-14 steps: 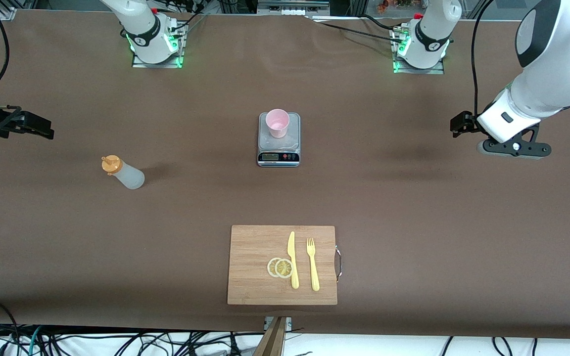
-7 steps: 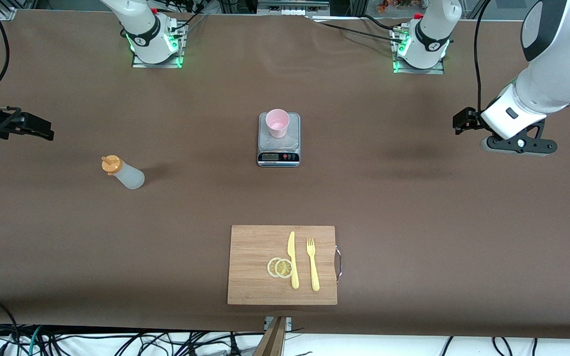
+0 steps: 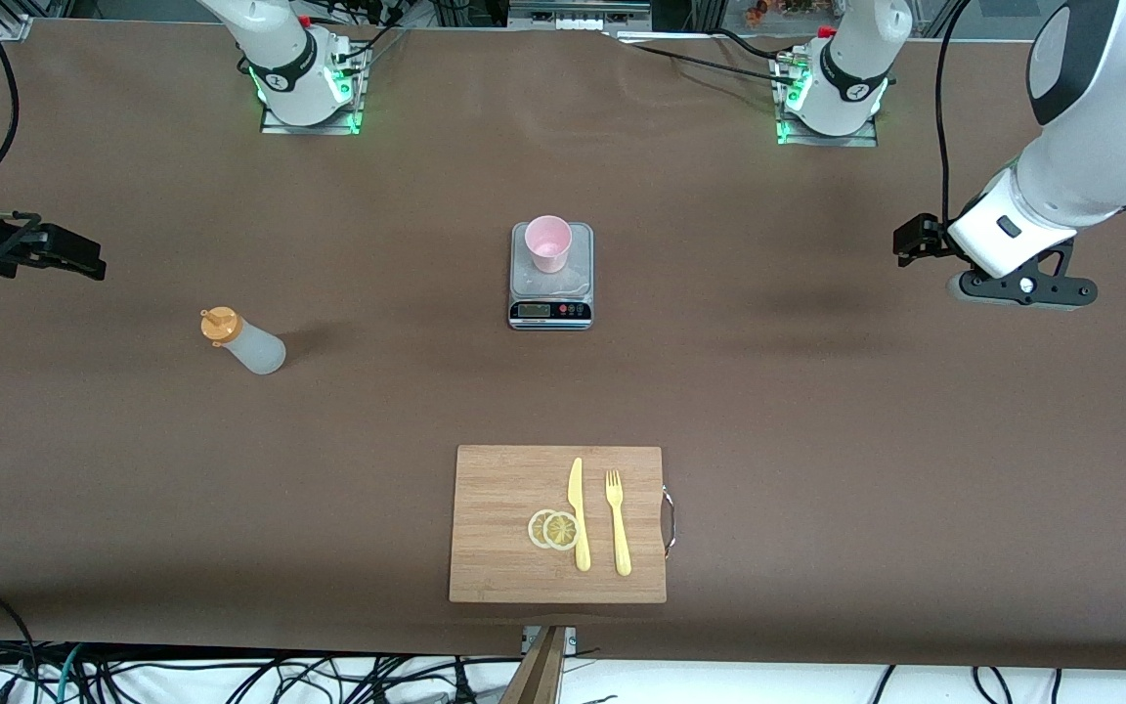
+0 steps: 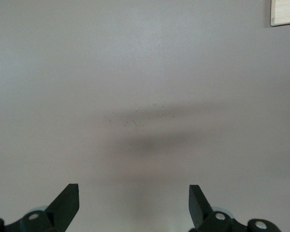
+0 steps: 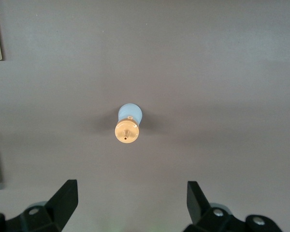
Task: Add sauce to pink cup with both arms
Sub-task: 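Open the left gripper and draw it back from the cup, then reach the right gripper to the white sauce bottle and grasp it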
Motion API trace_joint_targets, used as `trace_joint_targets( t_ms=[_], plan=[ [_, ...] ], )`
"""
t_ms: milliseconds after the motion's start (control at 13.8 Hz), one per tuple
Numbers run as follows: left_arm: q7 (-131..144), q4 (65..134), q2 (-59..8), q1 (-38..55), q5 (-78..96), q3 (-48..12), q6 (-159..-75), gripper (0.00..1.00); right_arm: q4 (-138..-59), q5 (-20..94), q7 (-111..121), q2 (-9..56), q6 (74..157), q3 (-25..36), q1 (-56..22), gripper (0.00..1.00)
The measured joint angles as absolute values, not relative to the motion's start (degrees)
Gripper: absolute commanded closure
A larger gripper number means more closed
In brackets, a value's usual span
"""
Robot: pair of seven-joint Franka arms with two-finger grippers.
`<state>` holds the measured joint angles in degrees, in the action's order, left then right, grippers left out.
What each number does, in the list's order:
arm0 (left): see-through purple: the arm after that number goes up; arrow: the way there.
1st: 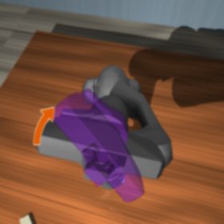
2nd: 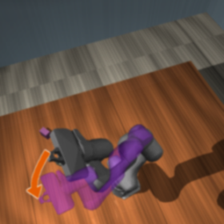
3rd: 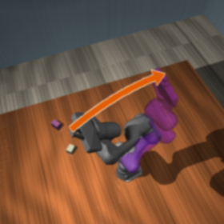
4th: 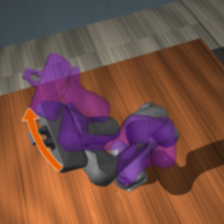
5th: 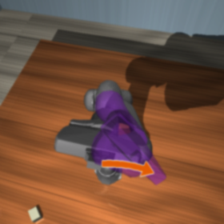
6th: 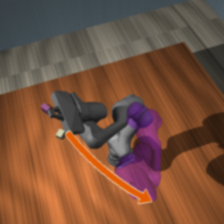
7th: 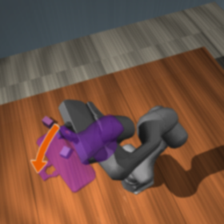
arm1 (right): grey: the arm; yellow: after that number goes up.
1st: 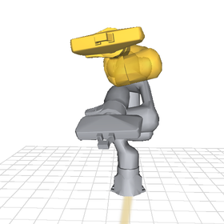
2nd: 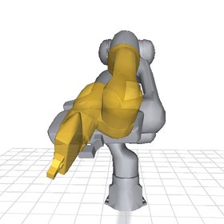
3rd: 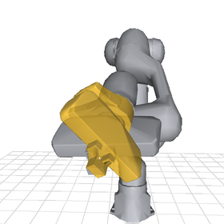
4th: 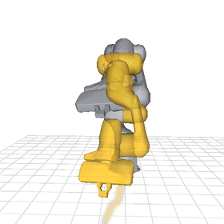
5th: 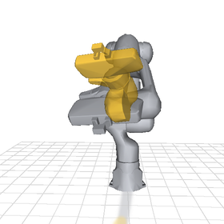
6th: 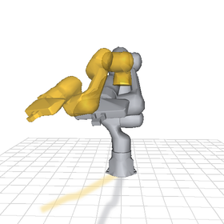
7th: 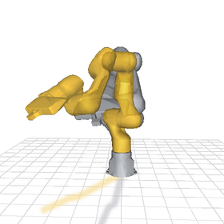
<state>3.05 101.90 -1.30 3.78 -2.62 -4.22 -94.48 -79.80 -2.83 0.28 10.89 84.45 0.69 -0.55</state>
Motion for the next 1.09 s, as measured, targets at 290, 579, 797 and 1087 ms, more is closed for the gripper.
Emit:
trace_joint_targets(
  t_ms=[290, 579, 797, 1087],
  plan=[
    [3.0, 101.9, -1.3, 3.8, -2.6, -4.2, -94.5, 0.0, -79.8, -2.8, 0.3, 11.0, 84.5, 0.7, -0.5, 0.0],
    [3.1, 101.9, -1.3, 3.8, 0.0, -4.1, -94.5, 0.0, -80.0, -1.5, 0.3, 11.6, 84.5, 0.7, 0.0, 0.0],
    [3.1, 101.9, -1.3, 3.7, 0.1, -3.9, -94.5, 0.0, -80.4, 1.7, 0.3, 13.9, 84.4, 0.8, 1.6, 0.0],
    [3.1, 101.9, -1.3, 3.7, 0.1, -3.9, -94.5, 0.0, -80.5, 2.2, 0.5, 16.6, 82.9, 0.9, 4.7, 0.0]
  ],
)
